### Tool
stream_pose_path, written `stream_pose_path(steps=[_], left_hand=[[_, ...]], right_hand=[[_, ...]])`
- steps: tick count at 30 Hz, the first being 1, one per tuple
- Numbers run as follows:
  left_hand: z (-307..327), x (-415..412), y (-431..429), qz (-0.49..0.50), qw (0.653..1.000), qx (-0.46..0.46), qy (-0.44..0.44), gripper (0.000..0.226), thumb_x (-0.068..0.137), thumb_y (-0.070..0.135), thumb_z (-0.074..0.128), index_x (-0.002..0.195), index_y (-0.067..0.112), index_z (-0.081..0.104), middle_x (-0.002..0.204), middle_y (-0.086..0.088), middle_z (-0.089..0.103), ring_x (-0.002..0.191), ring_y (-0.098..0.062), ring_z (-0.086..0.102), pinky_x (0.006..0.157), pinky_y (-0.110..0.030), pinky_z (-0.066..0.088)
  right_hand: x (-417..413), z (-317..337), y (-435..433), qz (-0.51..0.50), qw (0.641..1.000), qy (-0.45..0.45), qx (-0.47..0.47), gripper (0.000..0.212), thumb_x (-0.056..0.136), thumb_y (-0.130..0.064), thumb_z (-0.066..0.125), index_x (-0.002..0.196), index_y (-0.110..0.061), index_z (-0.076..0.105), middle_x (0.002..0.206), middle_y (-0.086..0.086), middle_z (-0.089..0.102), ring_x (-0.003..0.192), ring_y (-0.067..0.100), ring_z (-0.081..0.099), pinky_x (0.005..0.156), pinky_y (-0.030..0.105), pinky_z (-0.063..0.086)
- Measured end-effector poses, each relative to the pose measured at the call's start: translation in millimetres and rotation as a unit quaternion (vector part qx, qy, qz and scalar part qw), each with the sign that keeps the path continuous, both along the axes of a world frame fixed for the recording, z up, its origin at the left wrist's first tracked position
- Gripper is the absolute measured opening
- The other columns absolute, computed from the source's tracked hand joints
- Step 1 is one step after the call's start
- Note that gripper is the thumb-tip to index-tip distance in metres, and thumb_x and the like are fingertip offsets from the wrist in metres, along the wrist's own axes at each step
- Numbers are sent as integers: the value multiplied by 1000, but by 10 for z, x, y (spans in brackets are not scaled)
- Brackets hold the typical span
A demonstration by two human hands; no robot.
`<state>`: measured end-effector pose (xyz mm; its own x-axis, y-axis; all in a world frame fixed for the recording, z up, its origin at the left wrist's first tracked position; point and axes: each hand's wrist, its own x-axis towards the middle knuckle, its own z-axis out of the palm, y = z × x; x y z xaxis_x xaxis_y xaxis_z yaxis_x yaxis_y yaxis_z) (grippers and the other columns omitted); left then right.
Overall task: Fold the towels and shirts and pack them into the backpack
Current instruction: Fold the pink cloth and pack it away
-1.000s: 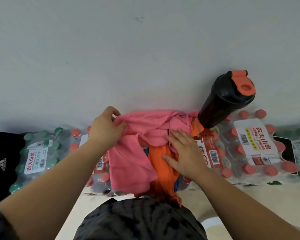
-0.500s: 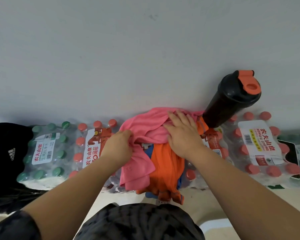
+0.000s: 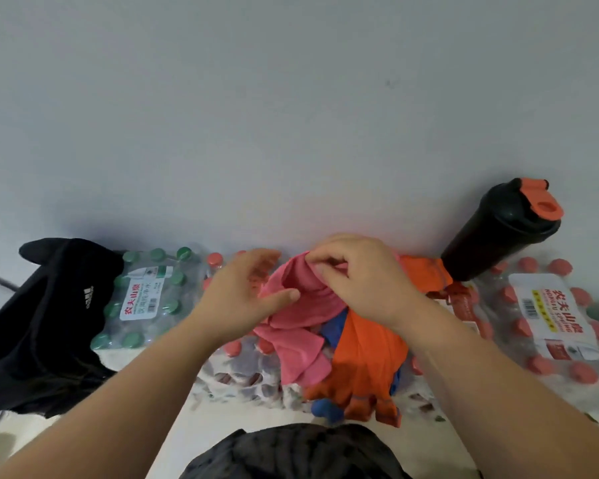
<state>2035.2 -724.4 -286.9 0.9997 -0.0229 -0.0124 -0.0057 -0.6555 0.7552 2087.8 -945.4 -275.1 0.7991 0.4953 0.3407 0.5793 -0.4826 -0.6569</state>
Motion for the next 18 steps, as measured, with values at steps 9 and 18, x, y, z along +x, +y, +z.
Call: stream_pose_path(steps=[9, 18], left_hand=[[368, -469, 474, 12, 990, -127, -60, 13, 86, 14, 72, 76, 20, 70, 71, -3, 69, 67, -23, 64, 66, -39, 53], [671, -1143, 1406, -68, 978, -195, 7, 22, 74, 15, 87, 69, 13, 66, 73, -24, 68, 66, -35, 65, 70, -54, 55]], right_hand=[[-666, 305, 445, -25, 994, 98, 38, 32, 74, -12, 82, 90, -35, 66, 81, -9, 70, 71, 10, 64, 69, 28, 53], [-1330, -256, 760, -43, 977, 157, -137, 8, 82, -26, 80, 85, -26, 73, 79, -13, 69, 78, 3, 63, 71, 26, 49]])
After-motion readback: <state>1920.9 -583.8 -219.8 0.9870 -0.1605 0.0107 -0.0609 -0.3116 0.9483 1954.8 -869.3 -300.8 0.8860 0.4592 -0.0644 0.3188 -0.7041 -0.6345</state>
